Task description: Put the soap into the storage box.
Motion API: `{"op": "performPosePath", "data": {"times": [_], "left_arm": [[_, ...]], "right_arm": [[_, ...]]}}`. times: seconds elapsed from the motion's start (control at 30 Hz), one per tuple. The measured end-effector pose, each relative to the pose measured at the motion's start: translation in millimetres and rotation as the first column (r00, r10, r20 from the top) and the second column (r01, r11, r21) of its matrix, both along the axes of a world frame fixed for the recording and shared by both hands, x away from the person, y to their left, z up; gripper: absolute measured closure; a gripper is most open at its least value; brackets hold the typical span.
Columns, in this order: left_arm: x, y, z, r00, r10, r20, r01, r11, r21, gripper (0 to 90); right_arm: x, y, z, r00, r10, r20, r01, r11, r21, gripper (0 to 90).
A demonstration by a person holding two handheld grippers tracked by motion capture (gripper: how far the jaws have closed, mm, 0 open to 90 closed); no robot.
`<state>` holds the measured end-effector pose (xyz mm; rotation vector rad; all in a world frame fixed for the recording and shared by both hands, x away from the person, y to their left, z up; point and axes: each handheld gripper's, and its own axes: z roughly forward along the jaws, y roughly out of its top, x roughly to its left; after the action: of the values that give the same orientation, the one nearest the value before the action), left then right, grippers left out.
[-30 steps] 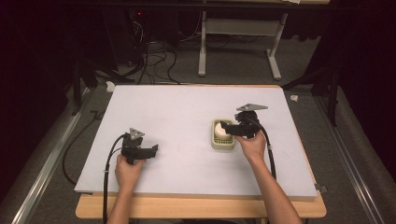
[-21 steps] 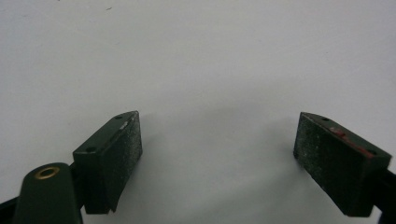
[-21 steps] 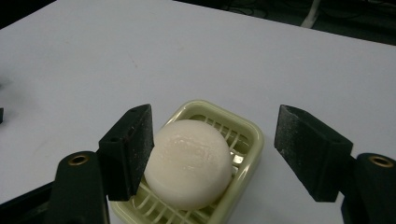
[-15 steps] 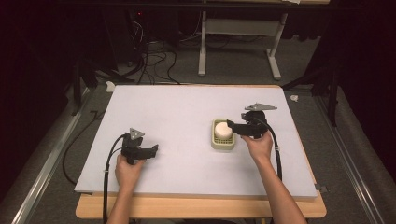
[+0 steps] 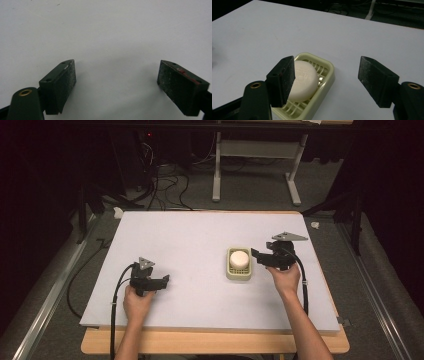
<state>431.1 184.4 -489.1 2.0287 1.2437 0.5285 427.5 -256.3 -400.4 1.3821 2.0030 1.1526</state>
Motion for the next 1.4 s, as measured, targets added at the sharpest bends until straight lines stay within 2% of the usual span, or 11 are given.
{"op": "performPosePath", "data": {"times": [0.67, 1.4], "left_arm": [[0.0, 0.0, 0.0, 1.0000, 0.000, 0.000, 0.000, 1.0000, 0.000, 15.8], [0.1, 0.1, -0.1, 1.0000, 0.000, 0.000, 0.000, 1.0000, -0.001, 15.8]], "right_arm": [[-17.7, -31.7, 3.0, 0.9982, -0.053, 0.027, 0.052, 0.998, 0.026, 31.0], [-34.9, -54.7, 4.4, 0.9947, -0.089, 0.053, 0.087, 0.995, 0.039, 31.3]]}}
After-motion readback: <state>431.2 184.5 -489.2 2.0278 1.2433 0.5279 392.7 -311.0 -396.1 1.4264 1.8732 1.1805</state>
